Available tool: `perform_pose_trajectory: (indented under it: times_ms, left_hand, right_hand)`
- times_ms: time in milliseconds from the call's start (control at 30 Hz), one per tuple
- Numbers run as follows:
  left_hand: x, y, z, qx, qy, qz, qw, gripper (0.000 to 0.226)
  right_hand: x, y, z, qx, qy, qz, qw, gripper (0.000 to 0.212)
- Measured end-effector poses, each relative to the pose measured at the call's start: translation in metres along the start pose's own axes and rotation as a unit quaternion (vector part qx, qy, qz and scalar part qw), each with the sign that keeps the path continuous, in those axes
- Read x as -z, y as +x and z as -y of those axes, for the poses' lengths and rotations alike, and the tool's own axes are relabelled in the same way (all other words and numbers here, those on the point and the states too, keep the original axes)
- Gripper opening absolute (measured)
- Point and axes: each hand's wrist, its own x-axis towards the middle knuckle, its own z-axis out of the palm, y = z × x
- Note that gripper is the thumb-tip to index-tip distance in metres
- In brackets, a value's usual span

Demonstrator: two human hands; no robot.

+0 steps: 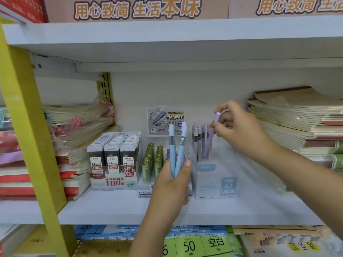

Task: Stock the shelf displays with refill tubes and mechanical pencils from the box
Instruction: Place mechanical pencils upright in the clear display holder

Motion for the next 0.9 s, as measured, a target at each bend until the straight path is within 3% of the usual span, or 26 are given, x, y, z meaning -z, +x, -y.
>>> perform_pose_trajectory:
  times_ms: [233, 500, 633, 700, 800, 900]
  left_hand:
    - [0.003, -0.002, -0.002, 0.011, -0.027, 0.009, 1.000, 0.016]
    - [0.006, -0.003, -0.003, 0.015, -0.023, 0.008, 1.000, 0.029]
    - [0.007, -0.004, -0.004, 0.025, -0.036, 0.015, 0.999, 0.017]
    - [0.008, -0.005, -0.006, 0.030, -0.048, 0.020, 0.998, 0.018]
    - [0.009, -0.008, -0.009, 0.028, -0.058, 0.034, 0.997, 0.023]
    - [0.007, -0.008, -0.012, 0.023, -0.058, 0.046, 0.997, 0.024]
  right_hand:
    - [-0.015, 0.003, -0.016, 0.033, -0.089, 0.041, 0.995, 0.022]
    - [-0.019, 0.011, -0.016, 0.026, -0.108, 0.049, 0.993, 0.029]
    - [-0.022, 0.013, -0.016, 0.075, -0.268, 0.023, 0.960, 0.018]
    - [-0.022, 0.013, -0.016, 0.054, -0.305, 0.035, 0.950, 0.018]
    - [-0.021, 0.006, -0.008, 0.043, -0.252, -0.001, 0.967, 0.017]
    - [-0.021, -0.004, 0.013, -0.015, 0.008, 0.026, 1.000, 0.016]
